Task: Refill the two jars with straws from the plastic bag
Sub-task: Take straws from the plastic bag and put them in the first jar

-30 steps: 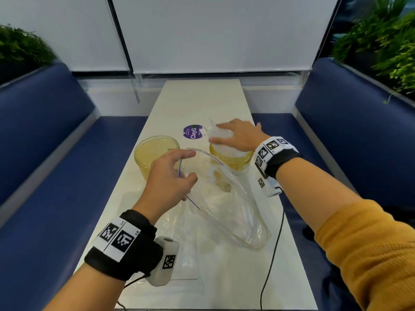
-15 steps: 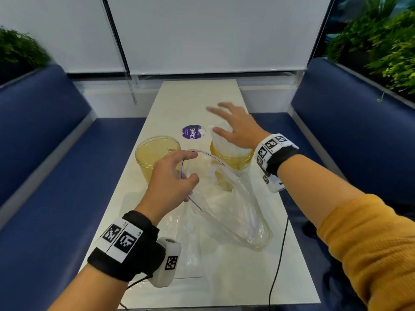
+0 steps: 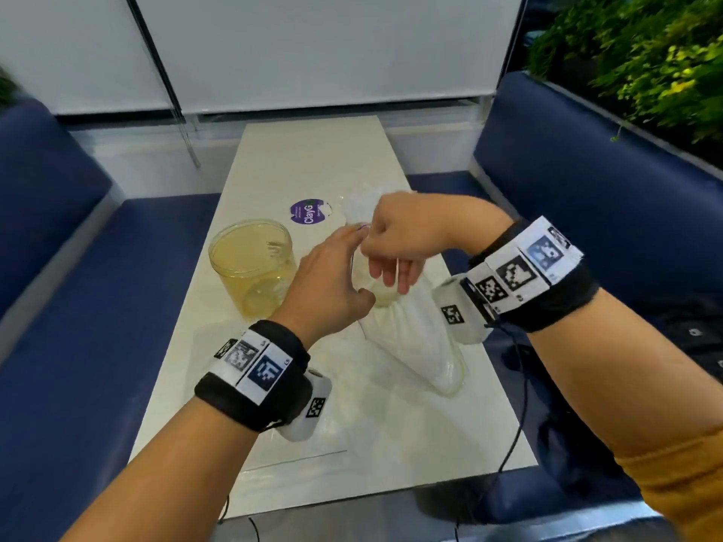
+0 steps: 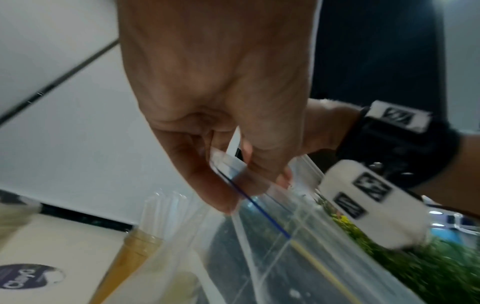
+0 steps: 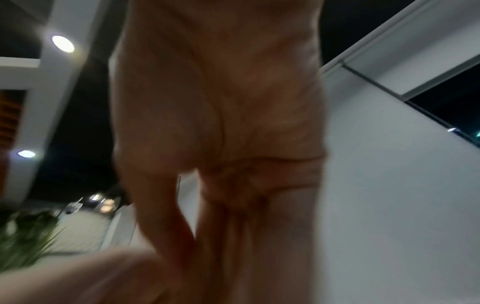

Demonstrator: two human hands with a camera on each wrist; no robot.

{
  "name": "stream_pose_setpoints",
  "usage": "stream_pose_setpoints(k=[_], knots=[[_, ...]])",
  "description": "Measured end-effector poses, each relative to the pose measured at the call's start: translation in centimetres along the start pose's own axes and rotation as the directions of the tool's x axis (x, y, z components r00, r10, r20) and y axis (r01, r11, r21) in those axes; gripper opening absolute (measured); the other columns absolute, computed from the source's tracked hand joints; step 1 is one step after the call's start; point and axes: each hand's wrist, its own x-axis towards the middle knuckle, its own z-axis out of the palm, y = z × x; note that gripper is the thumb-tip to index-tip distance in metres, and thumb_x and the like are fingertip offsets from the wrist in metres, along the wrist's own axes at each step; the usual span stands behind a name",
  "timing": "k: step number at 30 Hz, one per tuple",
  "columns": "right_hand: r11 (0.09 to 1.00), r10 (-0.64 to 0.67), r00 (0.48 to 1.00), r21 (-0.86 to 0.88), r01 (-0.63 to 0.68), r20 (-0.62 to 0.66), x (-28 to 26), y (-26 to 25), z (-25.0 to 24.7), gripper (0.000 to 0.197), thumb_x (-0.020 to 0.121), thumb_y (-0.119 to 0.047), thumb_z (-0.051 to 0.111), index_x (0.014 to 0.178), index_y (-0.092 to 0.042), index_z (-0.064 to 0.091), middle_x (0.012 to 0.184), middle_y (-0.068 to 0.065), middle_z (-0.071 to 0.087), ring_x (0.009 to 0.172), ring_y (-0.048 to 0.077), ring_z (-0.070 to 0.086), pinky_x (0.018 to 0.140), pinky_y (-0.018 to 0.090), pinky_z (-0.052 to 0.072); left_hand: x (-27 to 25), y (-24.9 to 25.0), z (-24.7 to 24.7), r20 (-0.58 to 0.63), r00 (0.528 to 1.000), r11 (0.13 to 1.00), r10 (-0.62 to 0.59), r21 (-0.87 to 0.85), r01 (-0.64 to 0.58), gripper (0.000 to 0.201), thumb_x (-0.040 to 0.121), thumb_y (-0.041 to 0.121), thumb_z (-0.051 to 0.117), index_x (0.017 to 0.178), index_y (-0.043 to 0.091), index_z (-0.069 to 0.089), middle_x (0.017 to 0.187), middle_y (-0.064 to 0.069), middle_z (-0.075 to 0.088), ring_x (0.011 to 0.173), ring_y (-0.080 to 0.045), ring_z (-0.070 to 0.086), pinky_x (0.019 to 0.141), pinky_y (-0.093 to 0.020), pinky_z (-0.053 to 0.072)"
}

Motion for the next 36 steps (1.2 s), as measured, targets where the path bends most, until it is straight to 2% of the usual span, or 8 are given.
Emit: stream_pose_setpoints(k=[5, 9, 12, 19, 23, 26, 33, 36], knots=[[0.878, 0.305, 0.950, -0.367, -0.306, -0.064, 0.3, 5.0, 9.3, 0.023, 0.097, -0.027, 0.054, 0.099, -0.005, 0.062, 0.107, 0.015, 0.066, 0.093, 0.031, 0.068, 0.070, 0.031, 0.049, -0.1, 0.8, 2.4, 0.059, 0.997, 0.999, 0.044, -0.023, -0.043, 0.086, 0.071, 0.012, 0.070, 0.152, 0.014, 0.040, 0.159, 0.004, 0.037, 0.143, -0.018, 0.041, 0.117, -0.035, 0.035], [0.796, 0.495, 0.867, -0.370, -0.479, -0.058, 0.5, 8.1, 13.0, 0.067, 0.079, -0.063, 0.071, 0.115, -0.006, 0.064, 0.115, 0.009, 0.065, 0.104, 0.030, 0.066, 0.083, 0.034, 0.052, -0.9, 1.6, 3.8, 0.068, 0.993, 0.993, 0.100, -0.065, -0.096, 0.082, 0.073, 0.006, 0.067, 0.150, 0.012, 0.040, 0.158, 0.004, 0.036, 0.144, -0.015, 0.037, 0.111, -0.016, 0.025], [0.758, 0.566, 0.824, -0.404, -0.512, 0.018, 1.2, 9.1, 13.8, 0.080, 0.076, -0.069, 0.069, 0.125, -0.007, 0.059, 0.113, 0.006, 0.063, 0.109, 0.030, 0.065, 0.094, 0.040, 0.052, -1.7, 1.9, 4.8, 0.092, 0.989, 0.990, 0.114, -0.097, -0.105, 0.081, 0.075, 0.004, 0.067, 0.151, 0.011, 0.039, 0.160, 0.004, 0.033, 0.146, -0.014, 0.034, 0.115, -0.019, 0.026], [0.787, 0.542, 0.838, -0.310, -0.533, -0.064, 3.0, 9.5, 14.7, 0.029, 0.097, -0.020, 0.058, 0.121, -0.004, 0.063, 0.119, 0.009, 0.068, 0.102, 0.028, 0.067, 0.081, 0.033, 0.050, -2.5, 1.1, 4.5, 0.064, 0.985, 0.979, 0.159, -0.136, -0.150, 0.077, 0.074, 0.008, 0.069, 0.147, 0.011, 0.046, 0.157, 0.007, 0.039, 0.121, -0.030, 0.060, 0.108, -0.037, 0.047], [0.772, 0.559, 0.829, -0.358, -0.525, -0.009, 2.9, 8.8, 14.2, 0.033, 0.100, -0.015, 0.053, 0.130, -0.003, 0.054, 0.128, 0.012, 0.063, 0.114, 0.028, 0.065, 0.074, 0.031, 0.051, -3.0, -0.1, 3.8, 0.096, 0.972, 0.970, 0.214, -0.138, -0.199, 0.068, 0.078, 0.014, 0.072, 0.143, 0.016, 0.053, 0.153, 0.011, 0.045, 0.099, -0.031, 0.067, 0.095, -0.029, 0.050], [0.767, 0.552, 0.833, -0.406, -0.497, 0.022, 1.8, 7.4, 12.2, 0.035, 0.103, -0.017, 0.048, 0.135, -0.002, 0.052, 0.127, 0.013, 0.061, 0.124, 0.028, 0.059, 0.095, 0.034, 0.047, -3.3, -0.5, 3.7, 0.180, 0.957, 0.973, 0.226, -0.087, -0.213, 0.070, 0.079, 0.022, 0.073, 0.145, 0.021, 0.051, 0.155, 0.016, 0.042, 0.102, -0.024, 0.066, 0.097, -0.032, 0.052], [0.705, 0.388, 0.921, -0.630, -0.326, -0.042, -2.1, 3.7, 9.1, 0.025, 0.100, -0.017, 0.052, 0.122, -0.010, 0.060, 0.121, 0.006, 0.063, 0.114, 0.027, 0.061, 0.083, 0.032, 0.043, -2.7, 0.3, 5.1, 0.207, 0.969, 0.963, 0.133, 0.206, -0.176, 0.082, 0.081, 0.017, 0.073, 0.153, 0.022, 0.036, 0.159, 0.012, 0.031, 0.126, -0.024, 0.054, 0.095, -0.035, 0.047], [0.580, 0.365, 0.929, -0.767, -0.273, -0.055, -4.6, 2.3, 7.1, 0.015, 0.100, -0.014, 0.050, 0.086, -0.011, 0.055, 0.093, 0.002, 0.058, 0.086, 0.022, 0.058, 0.074, 0.030, 0.039, -2.1, 0.1, 5.3, 0.196, 0.978, 0.946, 0.077, 0.296, -0.134, 0.081, 0.078, 0.012, 0.072, 0.151, 0.019, 0.038, 0.158, 0.009, 0.033, 0.116, -0.030, 0.059, 0.084, -0.036, 0.047]])
